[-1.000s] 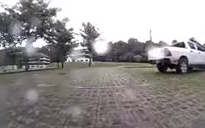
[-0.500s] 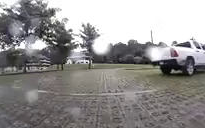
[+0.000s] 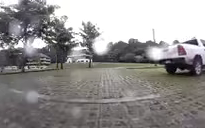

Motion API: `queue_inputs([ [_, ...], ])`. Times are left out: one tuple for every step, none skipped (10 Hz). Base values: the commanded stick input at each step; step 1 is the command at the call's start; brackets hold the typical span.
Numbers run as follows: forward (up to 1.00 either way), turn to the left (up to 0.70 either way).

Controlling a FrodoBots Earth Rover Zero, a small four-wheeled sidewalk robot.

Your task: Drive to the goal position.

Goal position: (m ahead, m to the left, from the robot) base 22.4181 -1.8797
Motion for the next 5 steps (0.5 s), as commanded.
queue_inputs([
  [0.85,0.00],
  [0.85,0.00],
  [0.85,0.00],
  [0.85,0.00],
  [0.85,0.00],
])
